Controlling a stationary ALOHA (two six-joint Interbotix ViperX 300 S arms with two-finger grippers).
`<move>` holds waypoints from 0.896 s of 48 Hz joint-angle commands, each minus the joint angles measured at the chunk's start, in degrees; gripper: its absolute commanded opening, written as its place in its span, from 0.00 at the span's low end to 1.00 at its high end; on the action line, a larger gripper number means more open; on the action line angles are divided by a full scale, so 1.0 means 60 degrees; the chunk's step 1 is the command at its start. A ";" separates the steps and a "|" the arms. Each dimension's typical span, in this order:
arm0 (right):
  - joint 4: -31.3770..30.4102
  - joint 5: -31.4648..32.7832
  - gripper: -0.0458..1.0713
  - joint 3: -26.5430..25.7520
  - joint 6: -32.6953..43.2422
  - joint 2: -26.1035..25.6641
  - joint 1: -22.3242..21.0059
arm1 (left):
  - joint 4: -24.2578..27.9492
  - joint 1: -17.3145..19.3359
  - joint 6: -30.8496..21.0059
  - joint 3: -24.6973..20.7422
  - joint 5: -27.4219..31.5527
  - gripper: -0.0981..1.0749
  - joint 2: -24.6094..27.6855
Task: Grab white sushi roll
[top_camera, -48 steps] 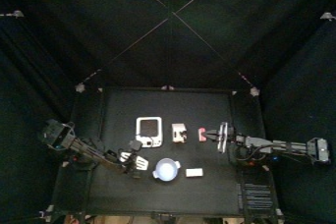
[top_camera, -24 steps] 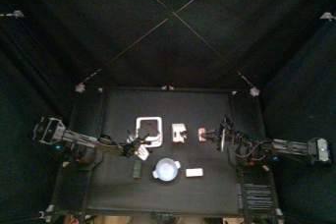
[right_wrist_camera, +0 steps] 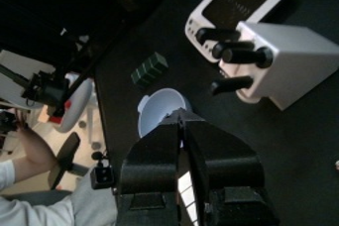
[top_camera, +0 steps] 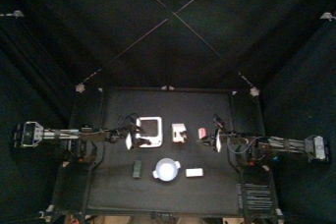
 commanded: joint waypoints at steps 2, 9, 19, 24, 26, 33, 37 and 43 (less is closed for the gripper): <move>0.0161 0.0732 0.06 -0.0410 -0.0015 0.0674 0.0161 | 0.0264 0.0264 0.0366 0.0146 -0.1216 0.88 0.0073; 0.0088 0.1333 0.06 -0.0527 -0.0029 0.1128 0.0176 | 0.0308 0.0337 0.0776 0.0132 -0.1289 0.88 0.0190; -0.0396 0.1377 0.06 -0.0762 -0.0015 0.1421 0.0688 | 0.0264 0.0234 0.1216 0.0190 -0.1509 0.88 0.0483; -0.0542 0.1392 0.06 -0.0850 0.0015 0.1582 0.1025 | 0.0205 0.0234 0.1260 0.0146 -0.1523 0.88 0.0513; -0.0527 0.1406 0.06 -0.0908 0.0103 0.1699 0.1084 | 0.0176 0.0234 0.1260 0.0146 -0.1523 0.88 0.0513; -0.0718 0.1699 0.06 -0.1128 0.1113 0.2168 0.1260 | 0.0117 0.0234 0.1260 0.0190 -0.1523 0.88 0.0469; -0.1260 0.2285 0.06 -0.1362 0.2051 0.2461 0.1362 | 0.0103 0.0234 0.1260 0.0205 -0.1523 0.88 0.0454; -0.2783 0.3311 0.06 -0.1772 0.3311 0.2622 0.1494 | 0.0029 0.0234 0.1260 0.0293 -0.1523 0.88 0.0439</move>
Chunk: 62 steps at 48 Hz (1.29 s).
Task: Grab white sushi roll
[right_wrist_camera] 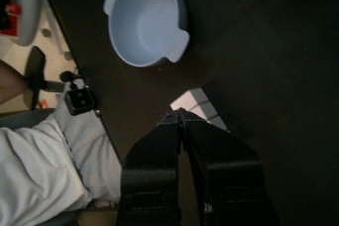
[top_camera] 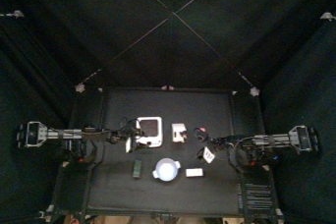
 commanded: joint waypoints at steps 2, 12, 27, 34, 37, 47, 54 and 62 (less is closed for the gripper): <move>-0.1509 0.0952 0.06 -0.0630 0.1040 0.0015 0.0190 | -0.0103 -0.0015 0.0015 -0.0044 -0.0059 0.88 -0.0044; -0.3955 0.2432 0.06 -0.1377 0.3018 -0.0117 0.1143 | -0.0249 -0.0015 0.0029 0.0029 -0.0059 0.88 -0.0132; -0.5845 0.2446 0.11 -0.1245 0.3765 0.0000 0.2622 | -0.0264 0.0059 0.0015 0.0103 -0.0059 0.88 -0.0132; -0.6108 0.1919 0.27 -0.1040 0.3765 0.0293 0.2930 | -0.0293 0.0073 0.0029 0.0132 -0.0059 0.88 -0.0132; -0.6167 0.1567 0.38 -0.0952 0.3765 0.0454 0.3062 | -0.0293 0.0073 0.0029 0.0161 -0.0059 0.88 -0.0132; -0.6196 0.0938 0.68 -0.0791 0.3765 0.0791 0.3193 | -0.0293 0.0103 0.0029 0.0176 -0.0059 0.88 -0.0132; -0.6299 0.0776 0.80 -0.0776 0.3765 0.1055 0.3223 | -0.0293 0.0103 0.0029 0.0234 -0.0059 0.88 -0.0132; -0.6226 0.0352 0.86 -0.0791 0.3765 0.1611 0.3428 | -0.0293 0.0103 0.0029 0.0264 -0.0059 0.88 -0.0146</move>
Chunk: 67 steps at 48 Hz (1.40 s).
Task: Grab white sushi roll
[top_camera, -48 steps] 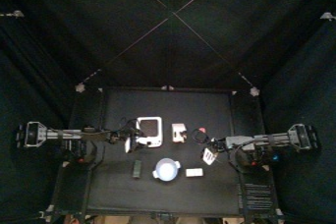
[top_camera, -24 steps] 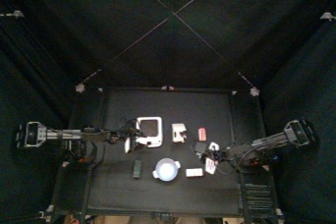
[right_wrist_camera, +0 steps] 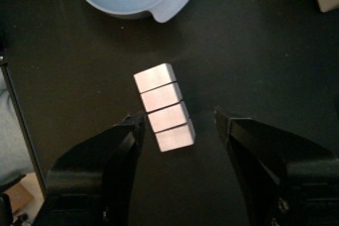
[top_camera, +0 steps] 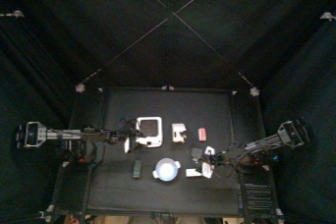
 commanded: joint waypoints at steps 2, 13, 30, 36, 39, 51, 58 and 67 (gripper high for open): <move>0.0000 -0.0366 0.87 -0.0132 -0.0029 0.0337 0.0161 | -0.0015 0.0029 0.0015 -0.0088 -0.0073 0.88 -0.0029; 0.0029 -0.0527 0.88 -0.0308 -0.0073 0.1172 0.0190 | -0.0015 0.0220 0.0015 -0.0029 -0.0073 0.88 -0.0073; -0.0044 -0.0586 0.88 -0.0601 -0.0176 0.1948 0.0454 | -0.0161 0.0410 0.0000 0.0205 -0.0073 0.88 -0.0293; -0.0088 -0.0557 0.88 -0.0674 -0.0205 0.2212 0.0586 | -0.0293 0.0513 0.0000 0.0352 -0.0073 0.87 -0.0513; -0.0190 -0.0557 0.88 -0.0703 -0.0205 0.2329 0.0645 | -0.0410 0.0601 0.0000 0.0454 -0.0073 0.88 -0.0674; -0.0864 -0.0483 0.87 -0.0879 -0.0190 0.2959 0.0776 | -0.0806 0.0996 0.0000 0.0923 -0.0073 0.88 -0.1348; -0.1025 -0.0337 0.86 -0.1025 -0.0190 0.3237 0.0776 | -0.0937 0.1099 0.0015 0.1099 -0.0073 0.87 -0.1714; -0.1055 -0.0205 0.86 -0.1025 -0.0220 0.3325 0.0732 | -0.0923 0.1099 0.0015 0.1128 -0.0088 0.87 -0.1772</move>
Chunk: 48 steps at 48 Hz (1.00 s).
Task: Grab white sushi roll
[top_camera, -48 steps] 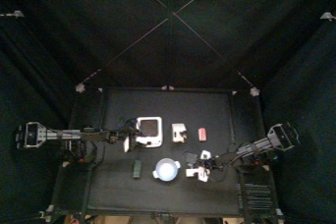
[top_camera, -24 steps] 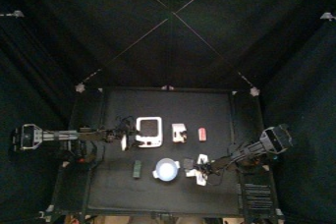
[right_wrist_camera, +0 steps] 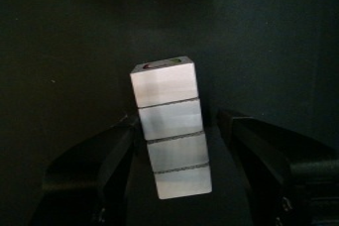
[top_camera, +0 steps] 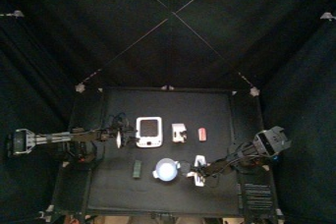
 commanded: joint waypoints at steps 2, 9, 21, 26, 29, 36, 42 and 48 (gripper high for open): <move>-0.0029 0.0029 0.86 -0.0132 0.0000 -0.0161 -0.0059 | 0.0000 0.0044 0.0015 -0.0132 -0.0103 0.88 0.0015; -0.0103 0.0044 0.86 -0.0059 0.0015 -0.0146 -0.0059 | 0.0000 0.0059 0.0088 -0.0146 -0.0220 0.88 0.0015; -0.0103 0.0044 0.85 -0.0044 0.0000 -0.0146 -0.0044 | -0.0264 0.0044 0.0645 -0.0059 -0.0410 0.88 0.0029; -0.0103 0.0044 0.85 -0.0059 0.0000 -0.0146 -0.0029 | -0.0381 0.0059 0.0791 -0.0044 -0.0410 0.88 0.0029; -0.0103 0.0044 0.83 -0.0059 0.0000 -0.0117 0.0000 | -0.0454 0.0044 0.0879 -0.0059 -0.0410 0.88 0.0029; -0.0088 0.0044 0.70 -0.0044 0.0000 -0.0146 0.0000 | -0.0630 0.0059 0.1113 -0.0044 -0.0425 0.87 0.0029; -0.0103 0.0044 0.58 -0.0103 0.0000 -0.0176 0.0000 | -0.0791 0.0117 0.1333 0.0000 -0.0410 0.88 0.0029; -0.0103 0.0059 0.53 -0.0205 0.0015 -0.0322 0.0000 | -0.0835 0.0117 0.1567 -0.0015 -0.0425 0.88 0.0029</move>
